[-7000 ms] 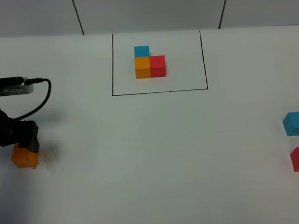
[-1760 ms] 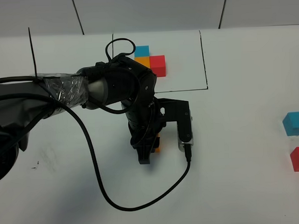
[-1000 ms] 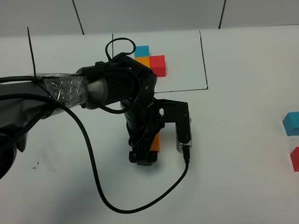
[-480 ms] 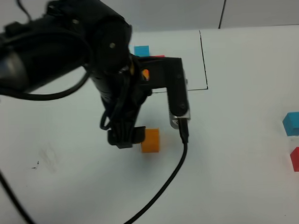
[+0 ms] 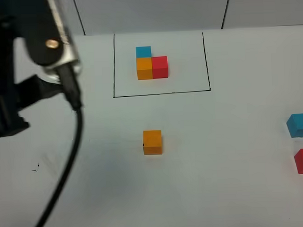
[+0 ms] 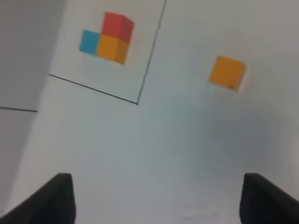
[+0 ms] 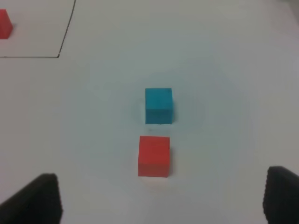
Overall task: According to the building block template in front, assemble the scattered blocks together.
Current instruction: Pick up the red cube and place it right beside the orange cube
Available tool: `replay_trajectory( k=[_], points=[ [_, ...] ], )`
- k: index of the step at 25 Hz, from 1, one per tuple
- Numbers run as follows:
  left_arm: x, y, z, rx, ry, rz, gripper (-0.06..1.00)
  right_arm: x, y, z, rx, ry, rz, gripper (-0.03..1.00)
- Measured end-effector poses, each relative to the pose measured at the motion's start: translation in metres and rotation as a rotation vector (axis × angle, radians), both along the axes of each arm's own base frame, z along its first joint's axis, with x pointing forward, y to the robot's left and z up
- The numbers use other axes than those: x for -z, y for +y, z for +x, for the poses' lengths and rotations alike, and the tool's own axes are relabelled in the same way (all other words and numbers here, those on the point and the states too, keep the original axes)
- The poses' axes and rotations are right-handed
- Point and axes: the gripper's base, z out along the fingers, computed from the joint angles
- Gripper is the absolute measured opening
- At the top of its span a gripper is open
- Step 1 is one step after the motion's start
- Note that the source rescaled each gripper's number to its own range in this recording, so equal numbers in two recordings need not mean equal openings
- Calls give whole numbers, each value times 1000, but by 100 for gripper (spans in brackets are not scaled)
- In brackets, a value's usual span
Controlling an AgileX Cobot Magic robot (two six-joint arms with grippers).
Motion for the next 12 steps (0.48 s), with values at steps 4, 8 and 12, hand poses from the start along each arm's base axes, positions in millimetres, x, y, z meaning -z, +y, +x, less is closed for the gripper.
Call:
replay_trajectory(
  k=[4,8,12],
  points=[
    [-31,47,-38,-111,-115,-160,44,0,0,0,0,0,0,74],
    [-38,98,-79,-154,-244,-221,43,0,0,0,0,0,0,74],
    [-23,133,-112,-155,-289,-272,43,0,0,0,0,0,0,74]
  ],
)
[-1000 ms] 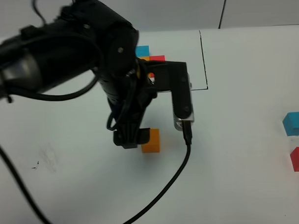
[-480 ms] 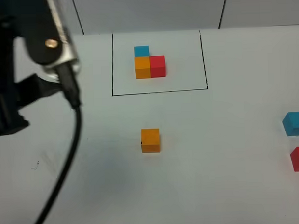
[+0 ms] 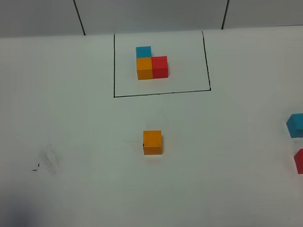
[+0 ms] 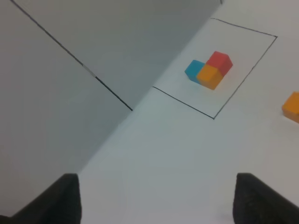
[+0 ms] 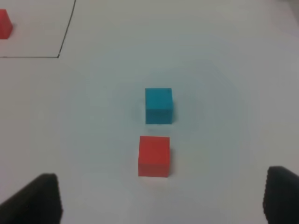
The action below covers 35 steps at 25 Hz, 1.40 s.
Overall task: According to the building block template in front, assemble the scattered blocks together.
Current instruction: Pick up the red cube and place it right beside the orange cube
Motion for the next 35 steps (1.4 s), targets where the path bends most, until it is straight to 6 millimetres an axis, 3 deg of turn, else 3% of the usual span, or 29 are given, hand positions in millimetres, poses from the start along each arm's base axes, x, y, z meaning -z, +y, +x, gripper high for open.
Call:
replay_trajectory(
  k=[4,11,15,21,27,35],
  points=[
    [25,9,-16,48,42,-34,43,0,0,0,0,0,0,74],
    [72,-7,-11,90,206,3,41,0,0,0,0,0,0,74],
    [79,-9,-9,110,199,67,35,0,0,0,0,0,0,74],
    [85,-16,-39,283,361,-180,32,0,0,0,0,0,0,74],
    [106,5,-67,353,284,-316,28,0,0,0,0,0,0,74],
    [136,27,-83,294,179,-395,23,0,0,0,0,0,0,74]
  ],
)
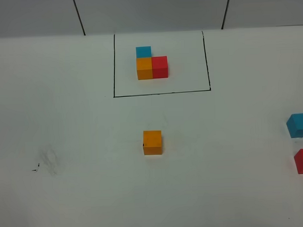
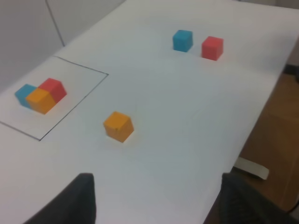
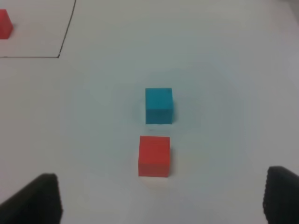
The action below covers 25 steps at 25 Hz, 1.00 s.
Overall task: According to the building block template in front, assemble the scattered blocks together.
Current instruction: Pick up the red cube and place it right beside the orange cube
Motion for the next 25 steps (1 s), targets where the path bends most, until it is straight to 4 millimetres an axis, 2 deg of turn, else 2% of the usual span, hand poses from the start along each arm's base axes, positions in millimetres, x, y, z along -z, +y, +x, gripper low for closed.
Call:
replay_trajectory(
  k=[3,8,15,21,25],
  points=[
    [8,0,-3,-85,-4,-8,23,0,0,0,0,0,0,74],
    [22,-11,3,-279,29,11,23,0,0,0,0,0,-1,74],
    [42,-20,15,-643,153,-61,23,0,0,0,0,0,-1,74],
    [48,-14,16,-937,182,-63,23,0,0,0,0,0,-1,74],
    [49,-14,15,-1008,204,-80,23,0,0,0,0,0,-1,74]
  ],
)
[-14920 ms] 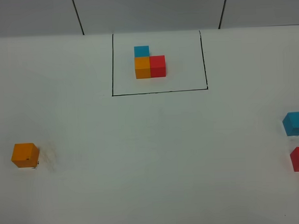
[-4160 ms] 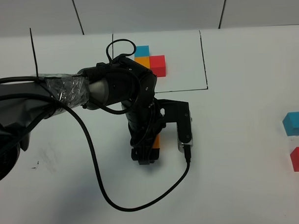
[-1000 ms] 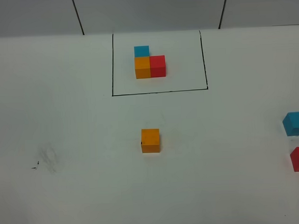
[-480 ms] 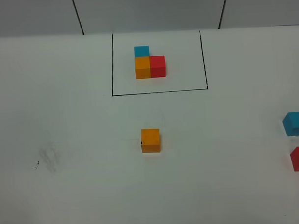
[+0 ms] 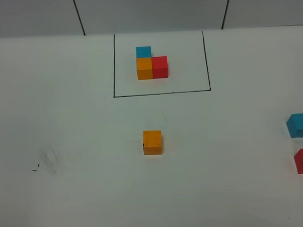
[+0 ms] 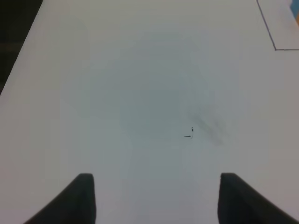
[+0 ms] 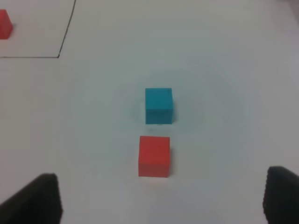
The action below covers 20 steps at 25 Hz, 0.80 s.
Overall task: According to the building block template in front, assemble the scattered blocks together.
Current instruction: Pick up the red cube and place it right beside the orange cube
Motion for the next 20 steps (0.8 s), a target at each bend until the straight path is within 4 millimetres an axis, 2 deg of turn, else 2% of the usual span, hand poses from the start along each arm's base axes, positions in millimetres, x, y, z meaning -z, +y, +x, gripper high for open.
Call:
replay_trajectory(
  k=[5,9,20],
  points=[
    [-1,-1,1,-7,-20,-45,23,0,0,0,0,0,1,74],
    [11,-1,7,-8,18,-49,22,0,0,0,0,0,1,74],
    [12,-1,8,-5,21,-47,22,0,0,0,0,0,1,74]
  ],
)
